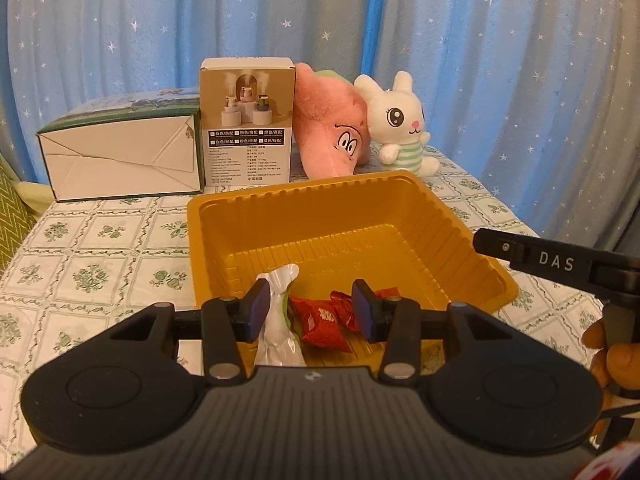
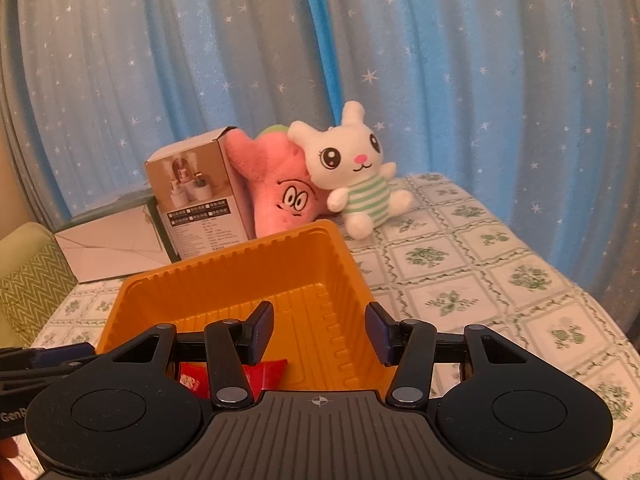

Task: Organize snacks
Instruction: 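Open both tools to release the red packets into the tray, then lift both open tools away from the tray toward the remaining snacks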

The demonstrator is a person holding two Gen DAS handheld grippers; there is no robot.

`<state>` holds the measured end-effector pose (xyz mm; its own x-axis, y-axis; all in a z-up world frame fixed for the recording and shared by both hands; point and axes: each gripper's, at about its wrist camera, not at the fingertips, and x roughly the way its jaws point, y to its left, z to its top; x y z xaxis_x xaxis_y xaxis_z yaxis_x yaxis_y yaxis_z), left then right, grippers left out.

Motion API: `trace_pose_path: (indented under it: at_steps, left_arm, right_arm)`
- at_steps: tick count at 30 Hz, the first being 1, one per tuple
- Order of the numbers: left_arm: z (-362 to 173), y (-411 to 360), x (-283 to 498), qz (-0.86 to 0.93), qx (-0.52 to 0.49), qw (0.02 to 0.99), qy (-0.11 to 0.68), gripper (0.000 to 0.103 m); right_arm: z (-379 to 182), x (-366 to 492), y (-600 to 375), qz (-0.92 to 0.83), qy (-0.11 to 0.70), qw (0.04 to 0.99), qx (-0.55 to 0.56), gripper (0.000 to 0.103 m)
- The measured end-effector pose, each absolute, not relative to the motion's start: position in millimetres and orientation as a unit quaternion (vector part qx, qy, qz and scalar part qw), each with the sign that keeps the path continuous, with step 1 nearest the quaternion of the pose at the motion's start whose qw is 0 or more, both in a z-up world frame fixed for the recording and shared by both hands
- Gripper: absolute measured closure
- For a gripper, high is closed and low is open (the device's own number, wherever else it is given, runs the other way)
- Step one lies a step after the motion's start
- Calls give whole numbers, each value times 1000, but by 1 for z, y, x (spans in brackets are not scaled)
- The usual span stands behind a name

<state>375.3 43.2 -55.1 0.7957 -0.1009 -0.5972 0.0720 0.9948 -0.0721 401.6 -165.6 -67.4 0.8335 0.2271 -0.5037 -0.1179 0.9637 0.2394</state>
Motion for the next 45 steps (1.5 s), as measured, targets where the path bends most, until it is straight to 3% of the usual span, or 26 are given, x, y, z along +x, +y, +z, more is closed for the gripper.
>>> trace_pose_path:
  at_steps: [7, 11, 15, 25, 45]
  left_arm:
    - [-53, 39, 336, -52, -12, 948, 314, 62]
    - [-49, 37, 310, -57, -14, 950, 308, 62]
    - [-49, 37, 281, -57, -21, 950, 308, 58]
    - [-62, 33, 203, -46, -35, 940, 336, 48]
    - [-68, 42, 113, -21, -60, 921, 384, 48]
  right_arm:
    - [-65, 370, -172, 88, 279, 953, 81, 50]
    - [-62, 348, -177, 84, 281, 953, 81, 39]
    - [-60, 321, -181, 81, 281, 953, 78, 35]
    - [-77, 239, -189, 85, 332, 935, 88, 34]
    - [-86, 128, -206, 85, 385, 914, 96, 34]
